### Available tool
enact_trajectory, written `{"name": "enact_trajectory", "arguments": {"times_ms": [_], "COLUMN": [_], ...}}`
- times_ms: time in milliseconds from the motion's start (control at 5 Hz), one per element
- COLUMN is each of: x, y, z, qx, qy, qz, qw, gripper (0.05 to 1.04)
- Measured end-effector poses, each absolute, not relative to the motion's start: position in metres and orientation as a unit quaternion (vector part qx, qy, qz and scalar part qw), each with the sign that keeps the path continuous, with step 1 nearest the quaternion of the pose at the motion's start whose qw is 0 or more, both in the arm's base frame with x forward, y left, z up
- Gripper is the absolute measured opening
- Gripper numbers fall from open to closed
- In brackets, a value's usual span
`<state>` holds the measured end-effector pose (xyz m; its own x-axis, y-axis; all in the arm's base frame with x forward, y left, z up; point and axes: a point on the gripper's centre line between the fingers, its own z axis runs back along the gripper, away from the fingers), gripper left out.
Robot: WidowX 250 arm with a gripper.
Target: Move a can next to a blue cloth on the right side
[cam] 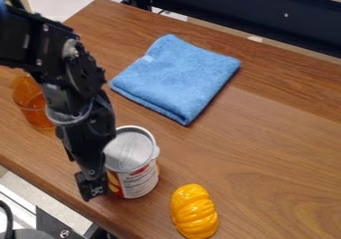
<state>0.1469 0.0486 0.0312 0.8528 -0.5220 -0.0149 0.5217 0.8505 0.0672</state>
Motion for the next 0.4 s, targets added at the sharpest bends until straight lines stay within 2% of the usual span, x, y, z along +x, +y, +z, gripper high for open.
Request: {"name": "enact_trajectory", "arguments": {"times_ms": [200, 400], "x": [0.1555, 0.1655], "y": [0.0438, 0.0416], "z": [0.0321, 0.0329], "qx": [0.018, 0.014], "qy": [-0.017, -0.014], "qz": [-0.283, -0.273], "qw": [0.959, 0.962], "gripper": [0.999, 0.999]}}
